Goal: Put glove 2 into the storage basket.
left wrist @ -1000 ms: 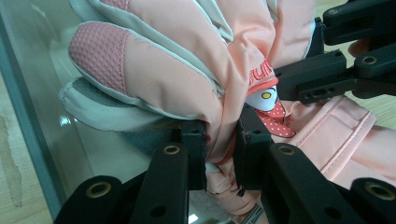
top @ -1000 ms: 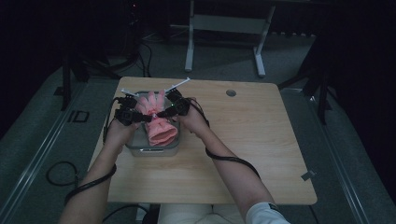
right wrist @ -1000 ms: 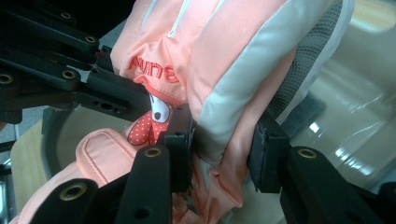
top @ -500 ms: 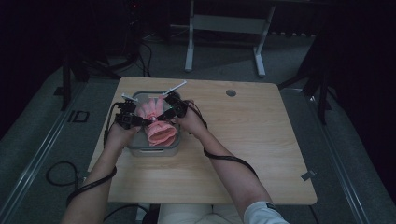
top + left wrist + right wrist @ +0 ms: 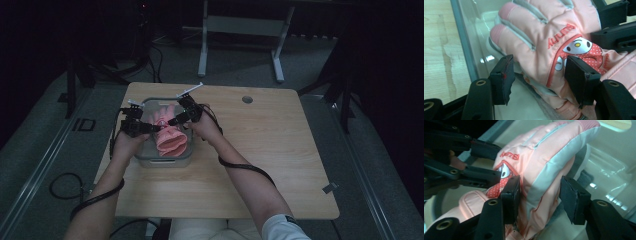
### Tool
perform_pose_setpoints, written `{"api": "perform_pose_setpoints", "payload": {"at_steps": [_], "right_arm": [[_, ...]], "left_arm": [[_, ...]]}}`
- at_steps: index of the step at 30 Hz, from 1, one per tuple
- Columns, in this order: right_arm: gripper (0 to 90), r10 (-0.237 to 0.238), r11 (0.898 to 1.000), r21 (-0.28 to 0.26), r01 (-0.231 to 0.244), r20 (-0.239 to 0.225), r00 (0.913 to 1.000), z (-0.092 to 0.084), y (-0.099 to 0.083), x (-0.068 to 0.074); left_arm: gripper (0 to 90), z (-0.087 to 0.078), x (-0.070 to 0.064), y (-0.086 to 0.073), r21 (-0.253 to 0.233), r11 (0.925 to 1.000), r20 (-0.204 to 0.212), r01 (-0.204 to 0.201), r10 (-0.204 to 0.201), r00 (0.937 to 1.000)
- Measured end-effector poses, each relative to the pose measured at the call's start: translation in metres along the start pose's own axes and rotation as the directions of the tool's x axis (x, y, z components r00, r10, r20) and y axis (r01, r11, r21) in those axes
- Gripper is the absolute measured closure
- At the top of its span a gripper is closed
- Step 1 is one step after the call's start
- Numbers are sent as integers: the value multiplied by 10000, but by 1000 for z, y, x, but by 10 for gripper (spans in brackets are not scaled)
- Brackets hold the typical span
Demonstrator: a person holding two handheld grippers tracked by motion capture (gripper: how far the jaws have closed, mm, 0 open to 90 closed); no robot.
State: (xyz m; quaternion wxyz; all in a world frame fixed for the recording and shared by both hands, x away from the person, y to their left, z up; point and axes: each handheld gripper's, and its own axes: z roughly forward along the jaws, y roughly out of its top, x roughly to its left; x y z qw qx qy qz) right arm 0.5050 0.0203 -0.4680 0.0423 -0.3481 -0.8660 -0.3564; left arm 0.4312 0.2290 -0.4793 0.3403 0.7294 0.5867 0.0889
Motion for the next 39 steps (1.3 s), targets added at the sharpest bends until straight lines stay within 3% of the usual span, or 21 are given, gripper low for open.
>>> {"api": "perform_pose_setpoints", "payload": {"at_steps": [5,13,19,22,23,24,27,29,33,39], "right_arm": [[501,-122,9997,-197,120,-118,9999,-6,3,5],[486,-303,9991,-299,298,-168,9994,-14,5,10],[428,-467,9981,-425,453,-340,9983,-24,6,12],[394,-581,9972,-486,563,-372,9976,-27,5,13],[363,-686,9965,-520,660,-503,9964,-28,4,14],[315,-967,9937,-627,932,-558,9938,-30,1,16],[276,-1107,9918,-727,1054,-731,9912,-34,-3,16],[266,-1060,9913,-862,994,-758,9915,-38,-5,14],[252,-1319,9860,-1120,1236,-695,9888,-47,-11,12],[202,-1679,9793,-1269,1578,-740,9830,-60,-21,8]], "left_arm": [[401,-9,-2,3,-345,9994,-204,-86,79,9998],[401,-22,-3,6,-697,9975,-21,-70,69,10000],[395,-33,-12,6,-957,9950,116,-283,296,9995],[322,-36,-18,7,-993,9944,-72,-354,348,9994],[322,-38,-24,6,-940,9937,210,-618,640,9977],[233,-38,-26,6,-948,9934,146,-642,658,9977],[139,-39,-32,5,-978,9910,229,-917,944,9953],[134,-42,-34,5,-1196,9885,64,-924,938,9956],[34,-46,-38,3,-1668,9808,-59,-1013,1017,9948],[12,-48,-48,-1,-1682,9779,162,-1238,1284,9916]]}}
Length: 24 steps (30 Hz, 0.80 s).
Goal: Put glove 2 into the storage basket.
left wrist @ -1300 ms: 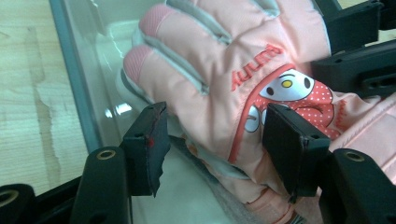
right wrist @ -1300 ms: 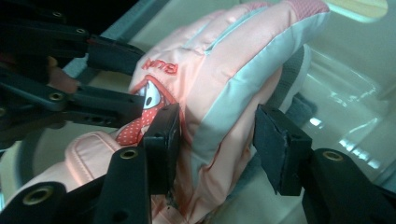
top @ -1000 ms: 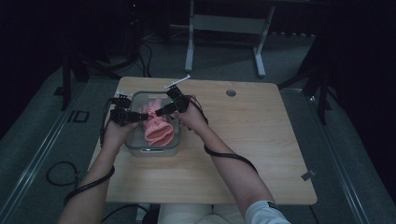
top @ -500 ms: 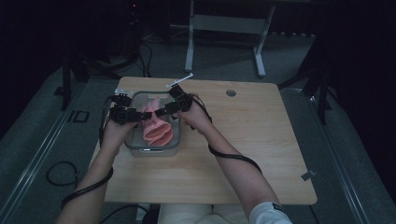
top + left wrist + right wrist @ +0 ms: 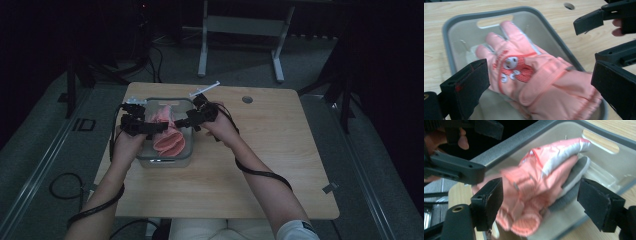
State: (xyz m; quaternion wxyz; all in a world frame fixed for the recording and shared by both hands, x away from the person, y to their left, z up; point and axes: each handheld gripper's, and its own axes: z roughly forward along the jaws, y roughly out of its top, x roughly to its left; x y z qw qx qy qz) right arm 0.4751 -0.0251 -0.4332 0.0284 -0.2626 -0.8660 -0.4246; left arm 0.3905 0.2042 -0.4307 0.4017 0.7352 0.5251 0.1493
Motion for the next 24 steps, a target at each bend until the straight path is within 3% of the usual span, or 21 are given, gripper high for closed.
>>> {"api": "perform_pose_setpoints", "payload": {"at_steps": [11,24], "right_arm": [[195,75,10000,-26,-74,363,9993,-29,-27,-12],[196,144,9999,85,-149,549,9984,-44,-50,-17]], "left_arm": [[12,-6,-40,-1,-361,9966,474,-744,761,9960],[13,-4,-87,-6,-532,9842,1131,-1690,1741,9782]]}}
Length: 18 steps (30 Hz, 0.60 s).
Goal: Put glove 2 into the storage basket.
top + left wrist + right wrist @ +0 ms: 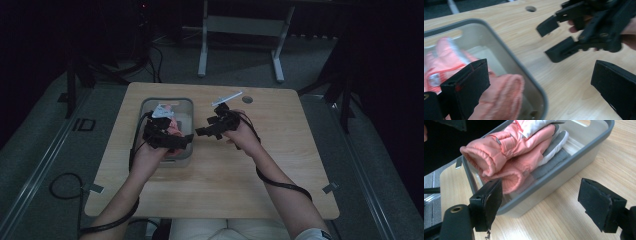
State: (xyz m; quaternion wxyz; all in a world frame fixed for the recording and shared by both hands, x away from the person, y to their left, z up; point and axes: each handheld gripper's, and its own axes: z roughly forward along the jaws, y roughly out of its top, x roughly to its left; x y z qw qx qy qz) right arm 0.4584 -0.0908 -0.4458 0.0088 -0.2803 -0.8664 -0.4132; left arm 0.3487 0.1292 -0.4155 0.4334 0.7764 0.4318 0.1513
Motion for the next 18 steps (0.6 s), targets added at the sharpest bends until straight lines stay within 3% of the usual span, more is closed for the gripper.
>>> {"api": "perform_pose_setpoints", "payload": {"at_steps": [2,14,18], "right_arm": [[196,-41,10000,58,41,102,9999,-1,-4,-2],[197,188,9998,3,-188,182,9997,-13,-32,-10],[197,216,9998,-16,-216,219,9995,-19,-42,-12]], "left_arm": [[12,2,-7,0,15,9997,-74,-239,239,9997],[12,28,-35,-6,260,9969,590,-746,730,9956],[13,37,-46,-9,373,9921,548,-1194,1173,9916]]}}
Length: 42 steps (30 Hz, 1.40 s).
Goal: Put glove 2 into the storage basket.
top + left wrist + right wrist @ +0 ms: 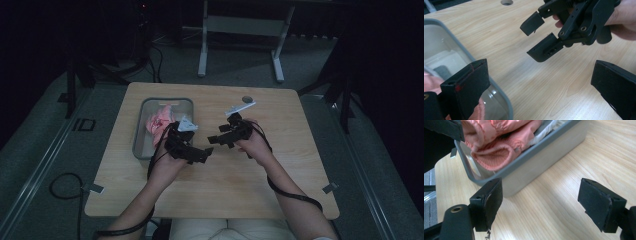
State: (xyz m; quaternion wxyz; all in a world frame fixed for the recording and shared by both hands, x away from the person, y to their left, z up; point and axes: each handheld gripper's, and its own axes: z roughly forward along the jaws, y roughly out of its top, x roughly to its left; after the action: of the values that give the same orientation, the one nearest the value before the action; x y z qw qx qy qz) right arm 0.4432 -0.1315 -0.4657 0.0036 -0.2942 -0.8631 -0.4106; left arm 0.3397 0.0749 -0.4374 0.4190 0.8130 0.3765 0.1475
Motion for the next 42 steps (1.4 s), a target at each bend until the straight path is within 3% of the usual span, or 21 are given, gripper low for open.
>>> {"api": "perform_pose_setpoints", "payload": {"at_steps": [11,18,22,25,35,42], "right_arm": [[197,417,9991,-18,-417,217,9989,-8,-30,-15],[195,583,9983,-3,-584,369,9976,-5,-51,-22],[190,674,9977,9,-675,321,9972,-3,-61,-24],[193,659,9977,135,-665,409,9970,-1,-67,-25],[193,577,9982,-187,-568,498,9971,0,-86,-28],[184,284,9983,-532,-246,711,9971,0,-98,-31]], "left_arm": [[12,26,-28,-7,353,9973,627,-651,628,9961],[13,41,-40,-16,426,9958,751,-806,773,9942],[13,48,-46,-21,518,9945,1033,-907,850,9910],[12,55,-50,-26,672,9920,1159,-1069,986,9884],[12,71,-60,-46,1014,9821,1169,-1590,1470,9822],[12,82,-61,-61,1105,9806,1473,-1621,1451,9784]]}}
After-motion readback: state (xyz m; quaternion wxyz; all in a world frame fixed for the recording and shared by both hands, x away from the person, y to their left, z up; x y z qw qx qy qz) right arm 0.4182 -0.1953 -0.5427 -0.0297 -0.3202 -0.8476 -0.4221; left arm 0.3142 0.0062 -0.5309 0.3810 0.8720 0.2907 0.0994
